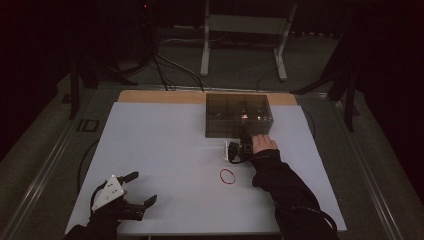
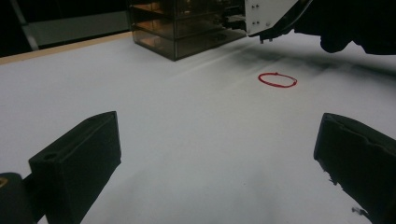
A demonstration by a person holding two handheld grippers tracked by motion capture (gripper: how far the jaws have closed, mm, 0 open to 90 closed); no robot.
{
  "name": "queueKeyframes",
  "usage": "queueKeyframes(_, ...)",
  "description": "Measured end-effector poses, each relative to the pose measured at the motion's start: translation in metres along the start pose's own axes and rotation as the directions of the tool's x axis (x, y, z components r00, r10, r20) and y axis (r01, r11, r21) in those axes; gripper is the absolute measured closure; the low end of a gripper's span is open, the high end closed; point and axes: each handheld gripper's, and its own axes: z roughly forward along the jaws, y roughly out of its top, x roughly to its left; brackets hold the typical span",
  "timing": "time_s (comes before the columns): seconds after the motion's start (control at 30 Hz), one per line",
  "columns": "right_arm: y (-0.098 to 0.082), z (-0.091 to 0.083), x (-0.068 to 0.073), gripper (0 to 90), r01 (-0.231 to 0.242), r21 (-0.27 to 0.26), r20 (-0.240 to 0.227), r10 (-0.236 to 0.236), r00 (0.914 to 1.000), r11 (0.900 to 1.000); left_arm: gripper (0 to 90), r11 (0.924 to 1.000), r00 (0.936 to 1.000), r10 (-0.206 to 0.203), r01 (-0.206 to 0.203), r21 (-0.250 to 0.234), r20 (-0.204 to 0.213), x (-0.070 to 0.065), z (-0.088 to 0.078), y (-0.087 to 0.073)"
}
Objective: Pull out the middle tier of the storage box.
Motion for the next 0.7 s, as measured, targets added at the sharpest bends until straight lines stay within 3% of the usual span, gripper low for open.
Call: queueKeyframes(0.7, -0.002, -0.011, 0.003, 80.4, -0.002, -0.010, -0.001, 0.002, 1.0000, 1.000, 2.2, 1.0000, 1.0000, -0.001, 0.001, 0.001, 0.000, 0.000, 0.000, 0.000)
